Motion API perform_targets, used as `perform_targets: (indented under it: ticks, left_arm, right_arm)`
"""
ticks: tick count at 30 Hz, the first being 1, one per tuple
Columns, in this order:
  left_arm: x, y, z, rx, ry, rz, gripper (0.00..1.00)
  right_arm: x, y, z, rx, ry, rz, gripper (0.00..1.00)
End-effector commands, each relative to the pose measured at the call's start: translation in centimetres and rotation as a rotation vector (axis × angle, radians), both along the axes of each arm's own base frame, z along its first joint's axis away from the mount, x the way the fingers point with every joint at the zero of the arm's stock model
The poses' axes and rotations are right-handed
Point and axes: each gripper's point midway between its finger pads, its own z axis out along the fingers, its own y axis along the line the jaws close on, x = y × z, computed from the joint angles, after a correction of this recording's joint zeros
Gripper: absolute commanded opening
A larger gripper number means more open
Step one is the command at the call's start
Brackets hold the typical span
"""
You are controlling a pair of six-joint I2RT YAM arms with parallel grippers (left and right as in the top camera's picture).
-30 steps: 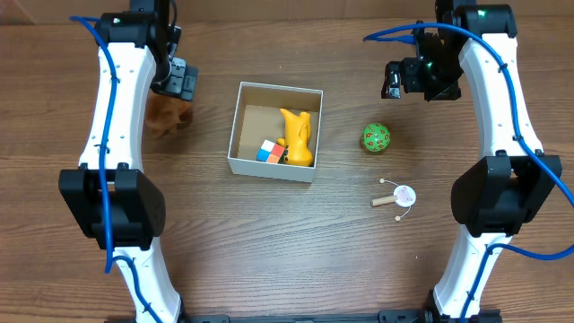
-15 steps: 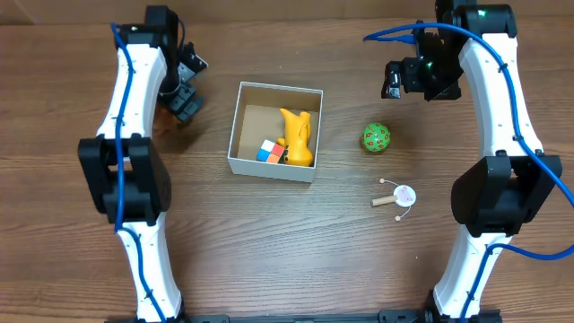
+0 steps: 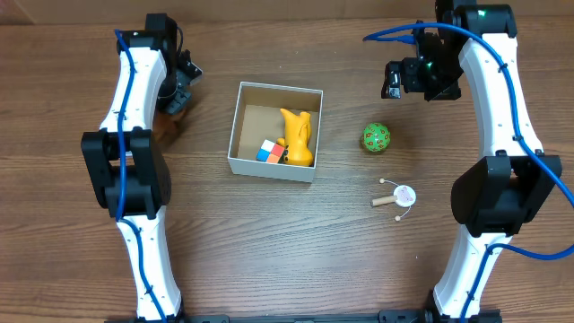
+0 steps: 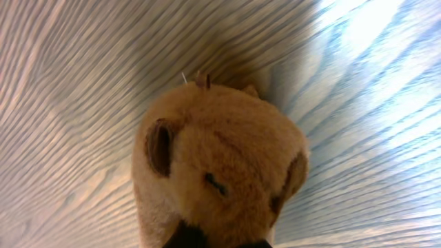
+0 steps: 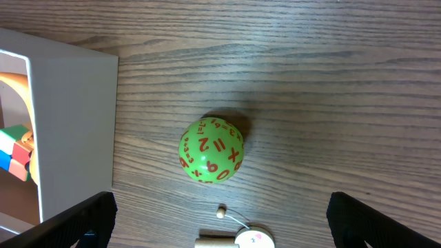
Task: Pack container
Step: 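Open the left gripper, withdraw, and grasp the brown plush toy, then carry the brown plush with the left gripper and drop it into the box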
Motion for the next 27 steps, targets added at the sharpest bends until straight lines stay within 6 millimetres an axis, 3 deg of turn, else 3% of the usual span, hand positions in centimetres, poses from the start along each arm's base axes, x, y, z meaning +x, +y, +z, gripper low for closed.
perform_targets:
  ticks: [1,5,9,12,15,19,22,27]
  left_arm:
    - [1.0,0.7,2.0,0.066,-0.057,0.070,0.04]
    - [1.8,-0.6,6.2,0.067,-0.137,0.088,0.04]
    - [1.7,-3.1,11.1,0.050,-0.218,0.077,0.04]
    - [1.4,-6.6,14.8,0.002,-0.295,0.048,0.04]
    - [0.7,-12.2,17.3,-0.131,-0.344,-0.048,0.04]
    - [-1.3,-20.5,19.0,-0.310,-0.338,-0.261,0.04]
    - [-2.5,-24.4,18.9,-0.330,-0.326,-0.347,0.04]
    - [-4.0,-27.7,18.7,-0.417,-0.294,-0.367,0.04]
  right_arm:
    - [0.3,-0.1,2.5,0.002,-0.070,-0.011,1.00]
    - [0.3,-0.1,2.5,0.002,-0.070,-0.011,1.00]
    - [0.3,-0.1,2.5,0.002,-0.070,-0.011,1.00]
    - [0.3,-0.1,2.5,0.002,-0.070,-0.011,1.00]
    - [0.3,-0.1,2.5,0.002,-0.070,-0.011,1.00]
    - [0.3,-0.1,2.5,0.002,-0.069,-0.011,1.00]
    - [0.3,-0.1,2.5,0.002,-0.070,-0.011,1.00]
    - [0.3,-0.1,2.5,0.002,-0.070,-0.011,1.00]
